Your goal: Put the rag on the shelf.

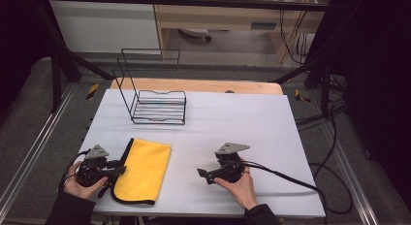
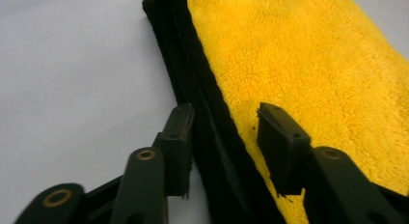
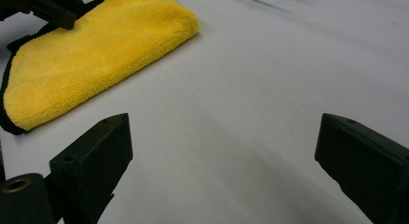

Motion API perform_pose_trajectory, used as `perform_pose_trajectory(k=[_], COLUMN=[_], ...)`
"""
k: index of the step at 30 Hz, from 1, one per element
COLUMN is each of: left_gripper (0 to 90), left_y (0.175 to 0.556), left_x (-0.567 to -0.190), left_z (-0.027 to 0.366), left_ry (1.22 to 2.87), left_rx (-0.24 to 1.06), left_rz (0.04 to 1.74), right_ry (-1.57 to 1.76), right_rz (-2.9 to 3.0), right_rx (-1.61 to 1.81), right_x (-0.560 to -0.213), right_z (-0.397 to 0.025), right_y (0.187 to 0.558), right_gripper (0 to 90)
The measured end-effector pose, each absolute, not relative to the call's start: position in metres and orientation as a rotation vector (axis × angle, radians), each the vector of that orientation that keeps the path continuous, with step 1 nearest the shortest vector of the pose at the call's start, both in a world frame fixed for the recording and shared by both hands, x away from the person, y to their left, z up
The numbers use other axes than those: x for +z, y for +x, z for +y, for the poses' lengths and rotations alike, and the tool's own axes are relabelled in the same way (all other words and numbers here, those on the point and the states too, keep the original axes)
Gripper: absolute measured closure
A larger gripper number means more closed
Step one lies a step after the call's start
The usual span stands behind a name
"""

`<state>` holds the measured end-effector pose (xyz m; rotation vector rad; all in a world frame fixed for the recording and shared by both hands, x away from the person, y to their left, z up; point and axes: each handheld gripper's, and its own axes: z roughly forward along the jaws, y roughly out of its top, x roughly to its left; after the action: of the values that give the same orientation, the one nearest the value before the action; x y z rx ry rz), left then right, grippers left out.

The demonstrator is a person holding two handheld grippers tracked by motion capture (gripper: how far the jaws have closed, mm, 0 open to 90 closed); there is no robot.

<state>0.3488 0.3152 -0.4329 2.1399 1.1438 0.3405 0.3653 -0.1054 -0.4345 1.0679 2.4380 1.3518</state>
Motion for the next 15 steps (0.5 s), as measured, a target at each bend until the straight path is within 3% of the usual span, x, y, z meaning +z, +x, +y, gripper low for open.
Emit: perform_pose_trajectory(k=[10,15], left_gripper=[68.3,70.8], left_y=[0.342,0.343], left_x=[-0.423,-0.429], left_z=[0.316,0.31], left_ry=[2.108,2.168], left_rx=[0.378,0.32], left_rz=[1.133,1.121], right_ry=[1.02,1.006], right_rz=[2.49,2.502], right_rx=[1.361,1.376], right_x=[-0.437,-0.437], right_z=[-0.053,-0.035], right_y=[0.363,0.362], right_gripper=[14.8,15.1])
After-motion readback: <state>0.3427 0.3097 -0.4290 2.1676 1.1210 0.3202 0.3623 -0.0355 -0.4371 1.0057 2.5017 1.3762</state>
